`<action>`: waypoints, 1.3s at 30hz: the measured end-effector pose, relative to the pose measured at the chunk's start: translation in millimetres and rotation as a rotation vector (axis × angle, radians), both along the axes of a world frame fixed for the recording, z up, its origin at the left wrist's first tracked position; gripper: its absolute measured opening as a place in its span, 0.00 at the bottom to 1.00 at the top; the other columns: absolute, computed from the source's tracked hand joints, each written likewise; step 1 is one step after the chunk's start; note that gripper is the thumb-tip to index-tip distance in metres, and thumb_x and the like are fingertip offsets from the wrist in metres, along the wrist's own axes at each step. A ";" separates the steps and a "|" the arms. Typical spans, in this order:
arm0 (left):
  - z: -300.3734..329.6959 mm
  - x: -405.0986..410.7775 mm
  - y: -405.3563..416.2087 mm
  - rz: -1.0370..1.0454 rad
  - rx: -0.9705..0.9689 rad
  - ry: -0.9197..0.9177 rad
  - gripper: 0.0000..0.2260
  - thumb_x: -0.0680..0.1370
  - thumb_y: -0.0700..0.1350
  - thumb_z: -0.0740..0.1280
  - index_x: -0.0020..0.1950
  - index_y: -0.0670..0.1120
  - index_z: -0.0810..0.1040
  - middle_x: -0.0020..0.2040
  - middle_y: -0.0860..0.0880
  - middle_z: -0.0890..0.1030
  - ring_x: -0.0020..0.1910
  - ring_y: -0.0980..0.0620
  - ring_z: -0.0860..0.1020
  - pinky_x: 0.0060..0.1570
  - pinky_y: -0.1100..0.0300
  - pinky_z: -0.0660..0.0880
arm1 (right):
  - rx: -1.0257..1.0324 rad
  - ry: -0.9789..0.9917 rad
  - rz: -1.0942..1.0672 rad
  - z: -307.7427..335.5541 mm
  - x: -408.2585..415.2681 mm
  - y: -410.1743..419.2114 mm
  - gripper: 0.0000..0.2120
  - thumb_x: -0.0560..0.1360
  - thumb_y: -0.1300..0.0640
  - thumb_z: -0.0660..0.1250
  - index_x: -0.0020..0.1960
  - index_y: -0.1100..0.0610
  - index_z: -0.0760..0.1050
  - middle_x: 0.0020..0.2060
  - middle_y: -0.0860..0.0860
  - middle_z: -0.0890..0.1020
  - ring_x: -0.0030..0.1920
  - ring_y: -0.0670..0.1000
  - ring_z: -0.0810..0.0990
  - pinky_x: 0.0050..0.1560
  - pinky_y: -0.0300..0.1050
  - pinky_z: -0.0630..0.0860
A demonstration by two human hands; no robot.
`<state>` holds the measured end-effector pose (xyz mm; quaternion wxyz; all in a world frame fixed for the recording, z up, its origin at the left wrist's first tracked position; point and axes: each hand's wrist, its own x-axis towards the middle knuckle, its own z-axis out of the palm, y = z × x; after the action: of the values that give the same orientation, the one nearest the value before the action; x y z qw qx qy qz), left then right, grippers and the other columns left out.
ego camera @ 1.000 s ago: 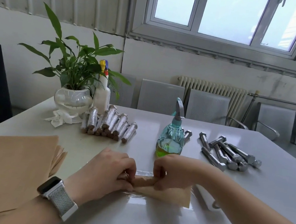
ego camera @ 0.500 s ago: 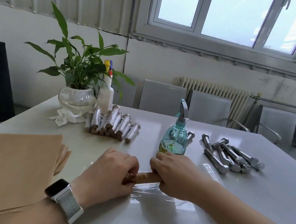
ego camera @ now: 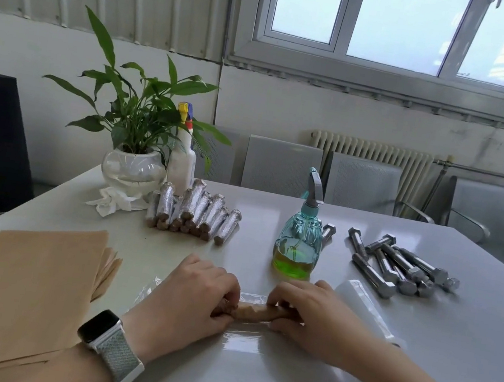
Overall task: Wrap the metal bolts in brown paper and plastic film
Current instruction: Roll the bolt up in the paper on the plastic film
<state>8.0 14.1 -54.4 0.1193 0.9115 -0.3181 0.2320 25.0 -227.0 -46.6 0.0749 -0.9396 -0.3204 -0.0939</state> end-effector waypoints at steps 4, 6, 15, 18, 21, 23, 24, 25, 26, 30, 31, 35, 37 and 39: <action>0.5 2.0 2.1 -0.017 0.014 0.022 0.10 0.68 0.55 0.75 0.45 0.54 0.78 0.42 0.58 0.80 0.43 0.56 0.78 0.52 0.59 0.64 | 0.111 -0.024 -0.040 -13.6 -10.5 -3.0 0.09 0.78 0.44 0.63 0.56 0.44 0.75 0.50 0.39 0.77 0.52 0.42 0.73 0.51 0.33 0.61; -0.1 1.8 4.0 -0.019 -0.003 0.084 0.12 0.70 0.59 0.72 0.48 0.55 0.78 0.46 0.59 0.80 0.47 0.59 0.75 0.55 0.60 0.63 | 0.151 -0.037 -0.062 -18.6 -14.9 -2.4 0.09 0.77 0.45 0.64 0.55 0.44 0.77 0.51 0.39 0.77 0.53 0.43 0.74 0.53 0.38 0.66; 9.2 3.4 37.0 0.065 -0.233 0.201 0.04 0.72 0.47 0.74 0.39 0.55 0.81 0.44 0.64 0.79 0.45 0.65 0.77 0.53 0.59 0.68 | 0.241 -0.043 -0.113 -23.4 -17.9 0.6 0.08 0.76 0.47 0.68 0.53 0.46 0.81 0.47 0.39 0.78 0.52 0.44 0.76 0.53 0.43 0.70; 7.2 4.2 34.6 0.085 -0.085 0.187 0.02 0.74 0.52 0.71 0.43 0.56 0.82 0.47 0.65 0.78 0.48 0.67 0.74 0.53 0.66 0.60 | 0.257 -0.042 -0.113 -23.4 -18.6 1.3 0.07 0.75 0.47 0.69 0.52 0.46 0.81 0.46 0.40 0.78 0.50 0.45 0.76 0.53 0.43 0.71; 5.6 6.2 33.8 0.091 -0.036 0.198 0.04 0.77 0.53 0.68 0.47 0.57 0.82 0.50 0.65 0.77 0.51 0.67 0.72 0.54 0.70 0.57 | 0.263 -0.042 -0.109 -22.6 -19.8 1.9 0.06 0.75 0.48 0.69 0.51 0.47 0.82 0.45 0.41 0.78 0.50 0.46 0.77 0.52 0.46 0.72; 3.8 7.1 35.2 0.092 -0.039 0.222 0.05 0.77 0.53 0.66 0.48 0.58 0.82 0.50 0.66 0.76 0.51 0.68 0.71 0.55 0.70 0.57 | 0.273 -0.038 -0.112 -21.7 -20.4 1.8 0.06 0.75 0.49 0.70 0.50 0.47 0.82 0.45 0.41 0.78 0.49 0.46 0.77 0.52 0.46 0.73; 3.1 7.1 36.4 0.085 -0.052 0.239 0.05 0.77 0.54 0.66 0.48 0.58 0.82 0.50 0.66 0.76 0.51 0.68 0.72 0.58 0.69 0.59 | 0.278 -0.034 -0.112 -21.5 -20.7 1.9 0.06 0.74 0.49 0.70 0.50 0.47 0.82 0.45 0.41 0.78 0.49 0.46 0.77 0.52 0.46 0.73; 2.9 7.4 37.7 0.077 -0.072 0.266 0.06 0.77 0.54 0.66 0.48 0.57 0.83 0.49 0.65 0.76 0.51 0.67 0.73 0.60 0.65 0.62 | 0.282 -0.030 -0.112 -21.3 -20.8 2.1 0.06 0.74 0.49 0.71 0.50 0.47 0.82 0.45 0.41 0.78 0.49 0.46 0.77 0.52 0.46 0.73; 3.3 7.1 39.2 0.060 -0.101 0.309 0.07 0.76 0.55 0.67 0.47 0.57 0.83 0.49 0.65 0.77 0.51 0.66 0.74 0.60 0.63 0.65 | 0.285 -0.025 -0.111 -21.1 -20.8 2.3 0.06 0.74 0.49 0.71 0.51 0.47 0.82 0.45 0.40 0.78 0.50 0.45 0.77 0.53 0.46 0.72; 7.6 5.8 45.0 0.012 -0.197 0.463 0.09 0.71 0.59 0.70 0.46 0.57 0.85 0.49 0.64 0.79 0.52 0.64 0.76 0.59 0.62 0.70 | 0.300 -0.015 -0.112 -20.3 -20.8 2.7 0.07 0.74 0.49 0.71 0.51 0.47 0.82 0.45 0.40 0.78 0.49 0.45 0.77 0.53 0.44 0.72; 7.6 6.6 45.6 0.010 -0.213 0.479 0.06 0.72 0.56 0.73 0.46 0.57 0.85 0.49 0.63 0.79 0.52 0.64 0.76 0.59 0.62 0.70 | 0.305 -0.013 -0.113 -20.2 -21.1 2.3 0.07 0.74 0.49 0.71 0.51 0.47 0.82 0.44 0.39 0.77 0.49 0.45 0.77 0.52 0.44 0.72; 6.7 9.4 44.1 0.038 -0.283 0.551 0.03 0.73 0.48 0.75 0.41 0.56 0.85 0.47 0.64 0.80 0.49 0.64 0.78 0.55 0.65 0.69 | 0.325 -0.002 -0.111 -19.6 -21.8 1.6 0.06 0.73 0.50 0.72 0.50 0.47 0.82 0.43 0.36 0.74 0.48 0.43 0.76 0.53 0.43 0.72; 5.8 9.7 43.5 0.058 -0.304 0.558 0.05 0.72 0.47 0.76 0.39 0.56 0.84 0.45 0.62 0.81 0.47 0.63 0.78 0.52 0.67 0.70 | 0.332 0.006 -0.112 -19.4 -21.2 1.9 0.06 0.73 0.50 0.73 0.50 0.47 0.82 0.43 0.36 0.75 0.49 0.43 0.76 0.53 0.43 0.72; 6.0 8.5 43.5 0.083 -0.325 0.544 0.06 0.71 0.47 0.77 0.41 0.57 0.81 0.43 0.60 0.83 0.46 0.62 0.79 0.49 0.68 0.71 | 0.339 0.016 -0.114 -19.2 -20.8 1.9 0.06 0.73 0.50 0.73 0.50 0.48 0.82 0.44 0.37 0.77 0.49 0.43 0.76 0.54 0.43 0.72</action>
<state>16.5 57.6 -48.4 0.3346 0.9213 -0.1957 0.0323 4.3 -225.1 -65.8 0.2295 -0.9309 -0.2454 -0.1434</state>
